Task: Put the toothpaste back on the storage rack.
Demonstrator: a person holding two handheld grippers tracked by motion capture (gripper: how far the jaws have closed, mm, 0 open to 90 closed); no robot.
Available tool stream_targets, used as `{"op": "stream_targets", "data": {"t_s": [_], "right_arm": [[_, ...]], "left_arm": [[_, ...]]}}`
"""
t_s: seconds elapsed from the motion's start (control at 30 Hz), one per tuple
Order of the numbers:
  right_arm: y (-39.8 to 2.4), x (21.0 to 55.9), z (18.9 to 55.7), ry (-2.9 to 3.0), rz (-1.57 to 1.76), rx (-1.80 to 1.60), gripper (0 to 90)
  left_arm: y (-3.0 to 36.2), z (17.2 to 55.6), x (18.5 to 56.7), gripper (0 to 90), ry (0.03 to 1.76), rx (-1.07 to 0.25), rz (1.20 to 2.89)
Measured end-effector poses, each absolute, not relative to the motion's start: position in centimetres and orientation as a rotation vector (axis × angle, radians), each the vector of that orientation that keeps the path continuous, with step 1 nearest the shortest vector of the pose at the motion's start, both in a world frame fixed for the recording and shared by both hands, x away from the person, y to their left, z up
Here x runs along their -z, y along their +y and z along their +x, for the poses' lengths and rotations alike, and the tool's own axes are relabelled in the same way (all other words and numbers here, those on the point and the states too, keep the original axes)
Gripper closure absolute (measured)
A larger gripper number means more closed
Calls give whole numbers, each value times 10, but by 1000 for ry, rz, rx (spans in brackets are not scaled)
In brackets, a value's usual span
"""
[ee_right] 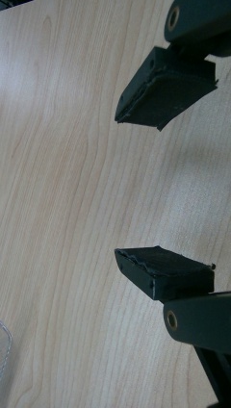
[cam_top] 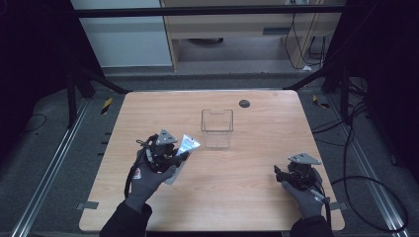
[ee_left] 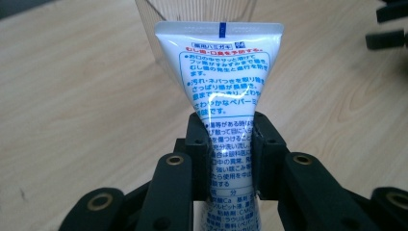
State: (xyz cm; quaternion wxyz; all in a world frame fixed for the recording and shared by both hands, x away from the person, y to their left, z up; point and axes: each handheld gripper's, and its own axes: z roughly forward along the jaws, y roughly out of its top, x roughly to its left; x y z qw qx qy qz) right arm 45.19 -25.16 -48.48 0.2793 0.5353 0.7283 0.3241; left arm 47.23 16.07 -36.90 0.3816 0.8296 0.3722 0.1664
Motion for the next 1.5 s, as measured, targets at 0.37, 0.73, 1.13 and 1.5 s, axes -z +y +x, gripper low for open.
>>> {"op": "stream_targets", "data": {"t_s": [0.37,0.73,1.13,1.5], "right_arm": [[-251,485,451,1946,1431,-881,299],[-250,485,451,1939,1429,-891,290],[-250,486,452,1937,1415,-885,283],[-249,486,452,1935,1417,-894,282]], "left_arm": [[153,490,349,726,953,-500,1967],[149,511,349,726,983,-551,1857],[137,537,348,725,1009,-553,1735],[119,555,346,725,1013,-558,1694]]}}
